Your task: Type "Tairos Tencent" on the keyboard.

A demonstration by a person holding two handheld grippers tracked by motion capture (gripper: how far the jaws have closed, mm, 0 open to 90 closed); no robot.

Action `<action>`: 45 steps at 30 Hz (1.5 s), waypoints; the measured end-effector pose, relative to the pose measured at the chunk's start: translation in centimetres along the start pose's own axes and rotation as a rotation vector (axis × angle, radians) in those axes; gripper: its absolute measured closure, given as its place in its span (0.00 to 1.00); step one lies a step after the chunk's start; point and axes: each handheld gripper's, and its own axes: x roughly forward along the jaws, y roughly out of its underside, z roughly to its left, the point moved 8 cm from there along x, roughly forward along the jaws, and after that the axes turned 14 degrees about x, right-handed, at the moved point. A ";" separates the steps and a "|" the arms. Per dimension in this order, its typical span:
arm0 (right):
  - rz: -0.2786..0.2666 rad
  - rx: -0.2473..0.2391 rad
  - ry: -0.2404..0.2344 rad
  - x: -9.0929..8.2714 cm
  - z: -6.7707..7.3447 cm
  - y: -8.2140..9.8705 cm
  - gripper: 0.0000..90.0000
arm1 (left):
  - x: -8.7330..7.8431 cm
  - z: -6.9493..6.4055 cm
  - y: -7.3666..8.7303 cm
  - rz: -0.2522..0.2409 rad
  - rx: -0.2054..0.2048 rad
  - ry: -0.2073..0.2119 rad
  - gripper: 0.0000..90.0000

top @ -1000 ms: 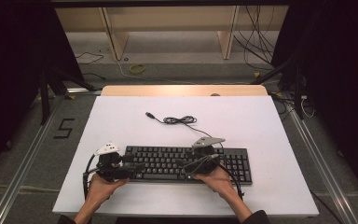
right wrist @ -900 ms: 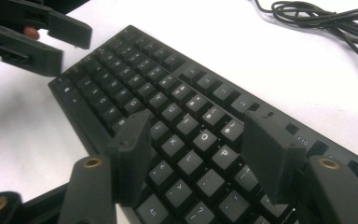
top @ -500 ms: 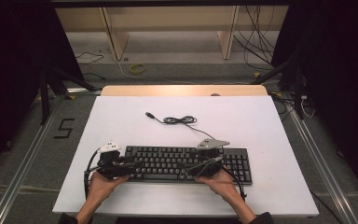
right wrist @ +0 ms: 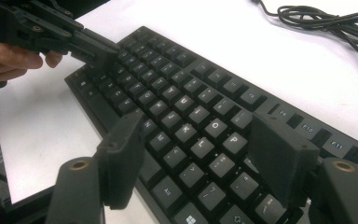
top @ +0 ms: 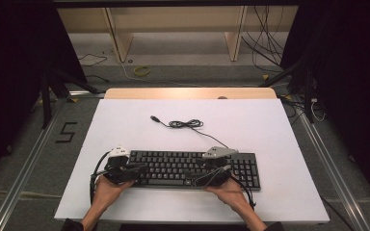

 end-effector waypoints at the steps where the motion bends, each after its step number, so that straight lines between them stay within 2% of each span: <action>1: 0.003 0.002 0.002 -0.1 0.0 0.1 0.41 | 0.0 0.0 0.0 0.003 0.002 -0.001 0.91; 10: 0.005 -0.004 -0.008 -0.3 0.3 0.3 0.41 | 0.4 0.0 0.0 0.020 0.011 -0.006 0.99; 27: 0.002 -0.009 -0.020 -0.7 0.6 0.7 0.39 | 1.1 0.0 0.5 0.055 0.008 -0.001 0.99; 41: -0.001 -0.007 -0.014 -0.8 0.5 0.7 0.39 | 1.0 0.0 0.4 0.047 0.000 0.000 0.99; 45: -0.004 -0.008 -0.015 -0.8 0.5 0.6 0.39 | 0.6 0.0 0.1 0.023 -0.005 -0.005 0.95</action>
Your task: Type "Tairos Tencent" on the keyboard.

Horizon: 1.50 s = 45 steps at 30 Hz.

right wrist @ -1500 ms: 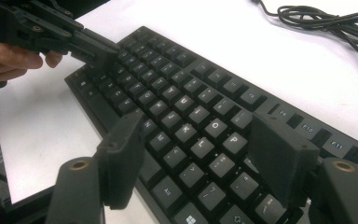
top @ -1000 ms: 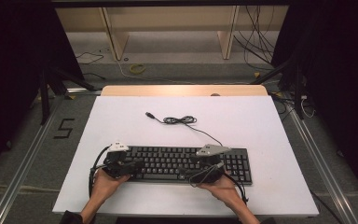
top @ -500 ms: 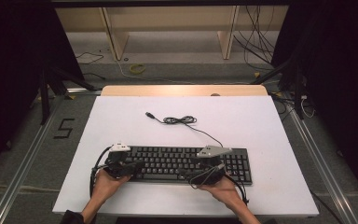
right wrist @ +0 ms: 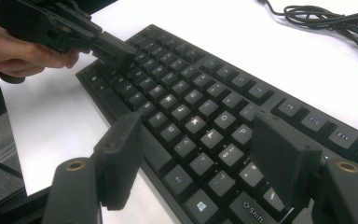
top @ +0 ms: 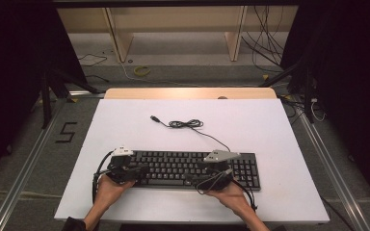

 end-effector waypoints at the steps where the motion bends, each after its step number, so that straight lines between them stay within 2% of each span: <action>1: 0.001 0.000 0.000 0.0 0.0 0.0 0.39 | -0.1 0.0 -0.1 -0.005 -0.001 0.002 0.95; 11: 0.005 -0.001 -0.001 0.1 0.0 0.0 0.39 | -0.6 -0.2 -0.4 -0.030 -0.002 0.015 0.87; 17: 0.005 0.000 -0.002 0.1 0.0 0.1 0.39 | -0.8 -0.6 -0.6 -0.055 0.003 0.052 0.73; 26: 0.006 -0.003 -0.003 0.1 0.0 0.1 0.39 | -1.3 -0.9 -1.0 -0.109 -0.011 0.062 0.50; 30: 0.006 -0.003 -0.006 0.1 0.1 0.1 0.39 | -1.6 -1.0 -1.0 -0.123 -0.017 0.061 0.44; 45: 0.013 -0.010 -0.019 0.4 0.6 0.3 0.42 | -2.3 -1.2 -0.9 -0.135 -0.019 0.064 0.38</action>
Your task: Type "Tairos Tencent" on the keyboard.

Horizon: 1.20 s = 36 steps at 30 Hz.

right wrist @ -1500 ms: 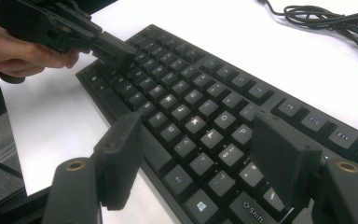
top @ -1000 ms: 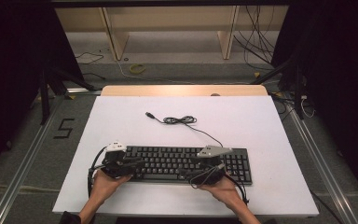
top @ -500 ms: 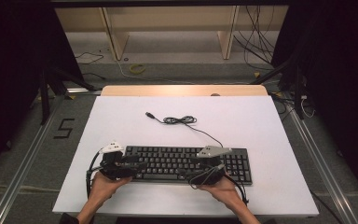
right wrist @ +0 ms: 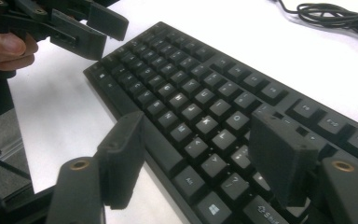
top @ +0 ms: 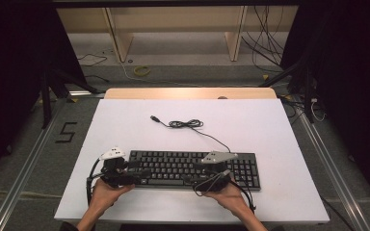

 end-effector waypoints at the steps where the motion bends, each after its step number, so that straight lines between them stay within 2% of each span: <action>1: 0.000 -0.004 -0.005 0.1 0.1 0.0 0.43 | 0.0 0.0 0.0 -0.002 0.000 0.000 0.37; 4: 0.005 -0.006 -0.012 0.2 0.4 0.1 0.48 | -0.2 0.0 0.0 -0.006 -0.001 -0.002 0.37; 10: 0.013 -0.024 -0.027 0.8 1.1 0.2 0.65 | -0.4 0.0 0.0 -0.010 -0.006 -0.002 0.35; 18: 0.052 -0.041 -0.033 2.1 1.8 0.6 0.86 | -0.6 -0.1 0.2 -0.016 -0.001 -0.003 0.33; 22: 0.076 -0.058 -0.033 2.9 2.2 0.9 0.94 | -0.9 -0.1 0.3 -0.020 -0.004 -0.007 0.32; 27: 0.099 -0.066 -0.027 3.8 2.3 1.2 1.00 | -1.1 -0.2 0.4 -0.024 -0.008 -0.007 0.32; 36: 0.127 -0.077 0.009 4.9 1.9 1.6 1.00 | -1.4 -0.2 0.6 -0.026 -0.006 -0.007 0.32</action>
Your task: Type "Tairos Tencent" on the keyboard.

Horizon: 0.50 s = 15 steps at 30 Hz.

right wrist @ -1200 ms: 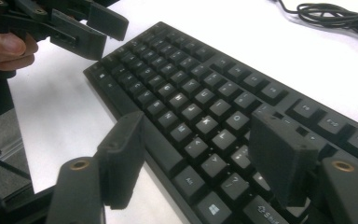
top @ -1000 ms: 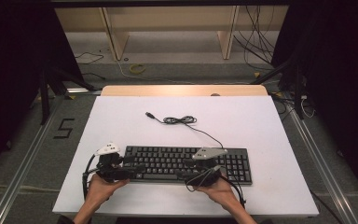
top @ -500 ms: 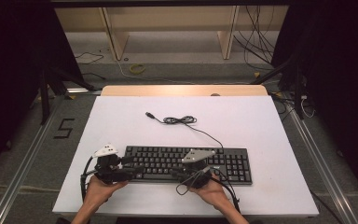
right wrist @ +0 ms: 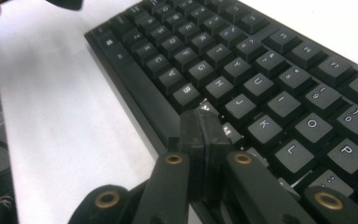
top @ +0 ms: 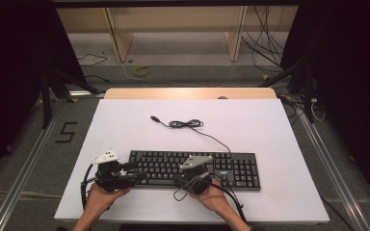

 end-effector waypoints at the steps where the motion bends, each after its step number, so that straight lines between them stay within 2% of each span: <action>1: -0.001 0.002 -0.001 0.0 0.0 0.0 1.00 | 0.0 0.0 0.0 0.000 0.000 0.000 0.32; 15: 0.004 -0.002 0.009 0.4 0.2 0.3 1.00 | 0.1 0.1 0.1 0.003 -0.003 -0.001 0.32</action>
